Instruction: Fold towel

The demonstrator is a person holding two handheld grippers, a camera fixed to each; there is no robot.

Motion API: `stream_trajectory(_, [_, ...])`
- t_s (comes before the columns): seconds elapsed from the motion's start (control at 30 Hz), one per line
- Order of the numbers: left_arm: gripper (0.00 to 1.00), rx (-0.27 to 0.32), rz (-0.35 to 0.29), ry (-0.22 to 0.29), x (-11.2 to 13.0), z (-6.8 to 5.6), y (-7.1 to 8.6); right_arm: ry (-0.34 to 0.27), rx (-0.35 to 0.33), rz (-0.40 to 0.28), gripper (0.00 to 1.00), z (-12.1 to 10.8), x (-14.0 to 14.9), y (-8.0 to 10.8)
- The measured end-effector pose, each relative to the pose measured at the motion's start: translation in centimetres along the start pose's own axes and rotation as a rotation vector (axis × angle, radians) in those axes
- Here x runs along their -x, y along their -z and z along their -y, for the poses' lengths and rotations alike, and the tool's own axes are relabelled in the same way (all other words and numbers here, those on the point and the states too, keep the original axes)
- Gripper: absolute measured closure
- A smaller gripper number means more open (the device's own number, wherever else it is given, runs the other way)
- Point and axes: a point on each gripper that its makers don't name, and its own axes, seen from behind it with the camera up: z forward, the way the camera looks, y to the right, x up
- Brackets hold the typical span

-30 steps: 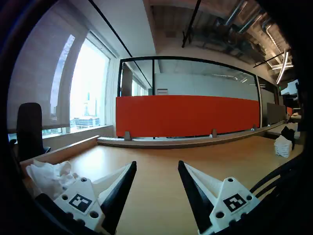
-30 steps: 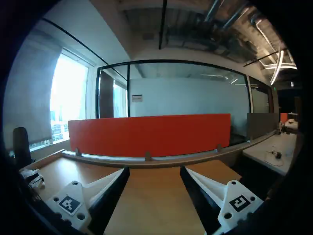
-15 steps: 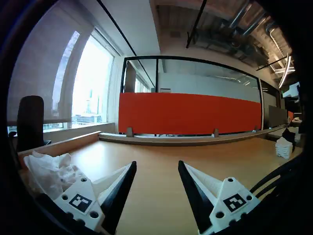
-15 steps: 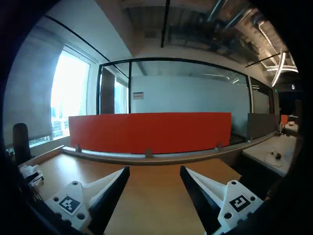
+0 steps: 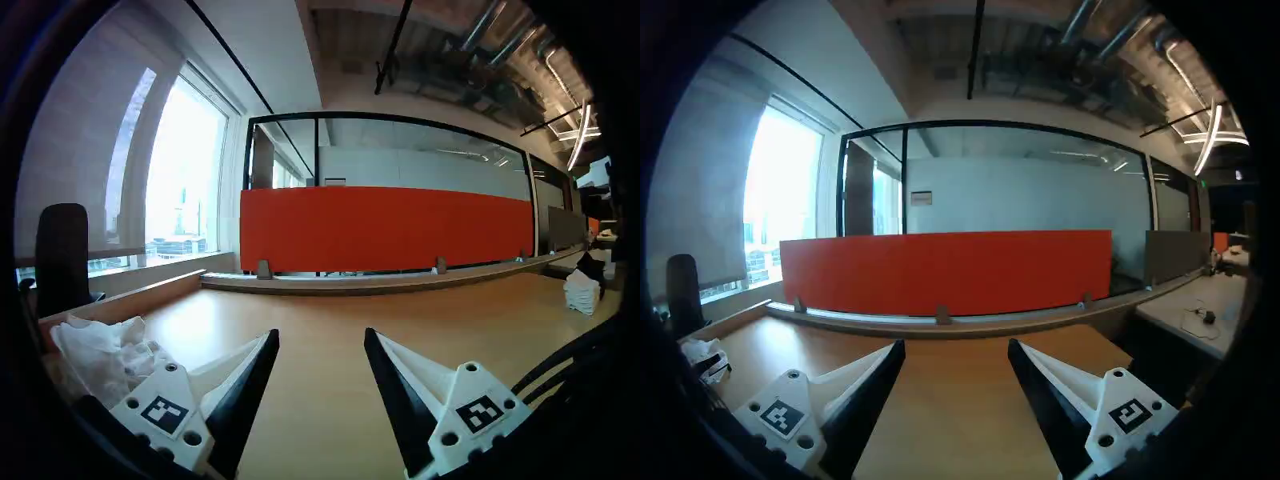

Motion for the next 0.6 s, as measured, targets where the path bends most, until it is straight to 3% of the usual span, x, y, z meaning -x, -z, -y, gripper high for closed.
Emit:
stream_trajectory(0.17, [0.15, -0.001, 0.001, -0.001, 0.1, 0.0, -0.1, -0.01, 0.004, -0.011, 0.0, -0.6, 0.0, -0.1])
stream_trajectory(0.3, [0.0, 0.0, 0.0, -0.001, 0.1, -0.1, -0.2, -0.009, 0.002, -0.027, 0.0, -1.0, -0.1, -0.2])
stream_trajectory(0.6, [0.0, 0.0, 0.0, -0.001, 0.3, -0.1, -0.3, 0.021, 0.006, -0.075, 0.01, -2.1, 0.4, -0.5])
